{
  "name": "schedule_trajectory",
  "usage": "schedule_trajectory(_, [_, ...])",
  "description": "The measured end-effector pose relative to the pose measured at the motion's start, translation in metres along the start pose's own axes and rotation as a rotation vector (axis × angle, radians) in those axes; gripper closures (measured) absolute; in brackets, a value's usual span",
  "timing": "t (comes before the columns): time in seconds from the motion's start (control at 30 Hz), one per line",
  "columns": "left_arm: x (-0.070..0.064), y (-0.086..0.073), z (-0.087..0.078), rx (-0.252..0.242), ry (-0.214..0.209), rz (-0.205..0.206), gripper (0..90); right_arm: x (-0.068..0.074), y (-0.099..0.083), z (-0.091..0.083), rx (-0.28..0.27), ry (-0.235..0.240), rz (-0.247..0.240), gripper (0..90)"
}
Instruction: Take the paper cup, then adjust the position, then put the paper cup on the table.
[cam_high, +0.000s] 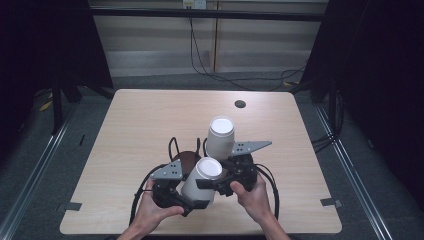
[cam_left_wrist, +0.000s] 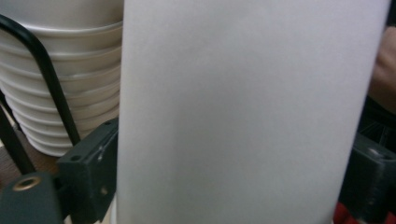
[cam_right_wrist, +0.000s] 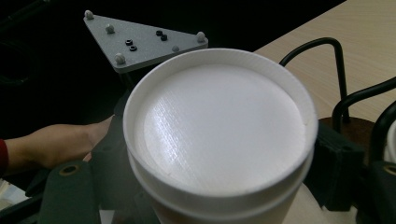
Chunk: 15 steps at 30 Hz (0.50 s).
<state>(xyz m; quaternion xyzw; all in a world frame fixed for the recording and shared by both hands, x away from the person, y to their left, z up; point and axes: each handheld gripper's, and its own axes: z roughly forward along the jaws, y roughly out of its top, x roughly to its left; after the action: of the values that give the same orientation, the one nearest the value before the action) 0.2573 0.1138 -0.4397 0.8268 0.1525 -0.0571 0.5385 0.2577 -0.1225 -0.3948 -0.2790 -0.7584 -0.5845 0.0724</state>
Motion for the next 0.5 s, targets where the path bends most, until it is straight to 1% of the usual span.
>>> schedule_trajectory(0.07, [-0.0008, 0.0003, -0.0012, 0.002, 0.002, 0.007, 14.0, 0.0, -0.0003, 0.0002, -0.003, 0.003, 0.002, 23.1])
schedule_trajectory(0.1, [-0.0018, 0.0007, -0.0021, 0.001, 0.005, 0.017, 14.7, 0.0001, -0.0008, 0.0011, -0.005, 0.008, 0.001, 22.2])
schedule_trajectory(0.2, [-0.0007, 0.0008, -0.003, 0.013, 0.0, 0.009, 15.0, 0.0002, -0.0012, 0.0015, -0.008, 0.003, -0.001, 20.5])
schedule_trajectory(0.23, [-0.0007, 0.0008, -0.0029, 0.019, 0.011, 0.008, 15.3, 0.0, -0.0014, 0.0017, -0.009, 0.001, -0.002, 18.1])
schedule_trajectory(0.27, [-0.0001, 0.0008, -0.003, 0.024, 0.004, 0.008, 15.5, -0.0001, -0.0017, 0.0016, -0.01, 0.003, -0.004, 14.8])
schedule_trajectory(0.3, [0.0, 0.0006, -0.0028, 0.026, -0.002, 0.004, 15.6, -0.0004, -0.0016, 0.0013, -0.01, 0.004, -0.001, 14.4])
schedule_trajectory(0.43, [0.0001, 0.001, -0.0043, 0.029, -0.005, 0.004, 15.6, -0.0007, -0.0017, -0.0009, -0.014, 0.009, -0.006, 14.2])
schedule_trajectory(0.5, [0.0, 0.002, -0.0059, 0.049, -0.004, 0.005, 15.6, -0.0013, -0.0014, -0.0047, -0.017, 0.006, -0.008, 14.1])
